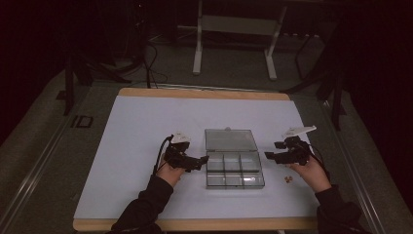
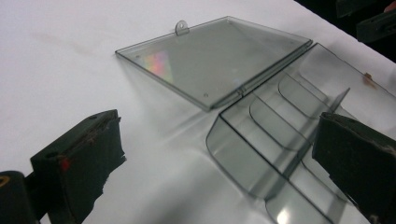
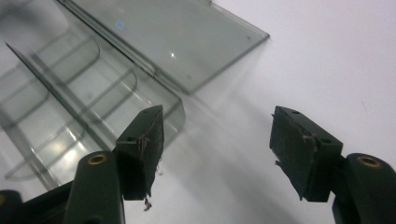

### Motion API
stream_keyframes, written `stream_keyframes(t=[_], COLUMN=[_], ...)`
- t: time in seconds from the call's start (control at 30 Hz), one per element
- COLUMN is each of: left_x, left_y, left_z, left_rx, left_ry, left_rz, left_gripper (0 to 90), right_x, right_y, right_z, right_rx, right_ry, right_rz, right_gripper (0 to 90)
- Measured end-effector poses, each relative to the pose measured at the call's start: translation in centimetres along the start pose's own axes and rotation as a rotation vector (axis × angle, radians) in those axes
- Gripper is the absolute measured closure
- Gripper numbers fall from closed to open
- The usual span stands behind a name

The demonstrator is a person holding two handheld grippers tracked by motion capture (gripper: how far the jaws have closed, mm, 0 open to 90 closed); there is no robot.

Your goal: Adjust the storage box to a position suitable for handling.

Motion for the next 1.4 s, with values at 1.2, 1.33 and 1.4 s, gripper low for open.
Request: stream_keyframes(t=[1.2,1.33,1.4], left_x=[1.2,1.1,1.0], left_y=[4.6,4.5,4.4], left_z=[5.1,5.2,5.2], left_rx=[-0.004,-0.004,-0.002], left_ry=[0.010,0.012,0.016], left_rz=[-0.013,-0.015,-0.014], left_gripper=[2.4,2.4,2.4], right_x=[0.8,0.7,0.7], right_y=[2.3,1.7,1.5], right_z=[6.9,7.0,6.9], right_rx=[-0.383,-0.422,-0.430], right_ry=[0.144,0.143,0.139], right_rz=[-0.047,-0.042,-0.047], right_gripper=[50.2,50.2,50.3])
Point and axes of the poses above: each handheld gripper's, and its own axes: y roughly backward along the jaws, z roughly out of its underside, x roughly to its right, the point moved 2 cm from there along -y, roughly forward along the jaws, and after that the axes turned 2 degrees about z, right-handed, at the moved point
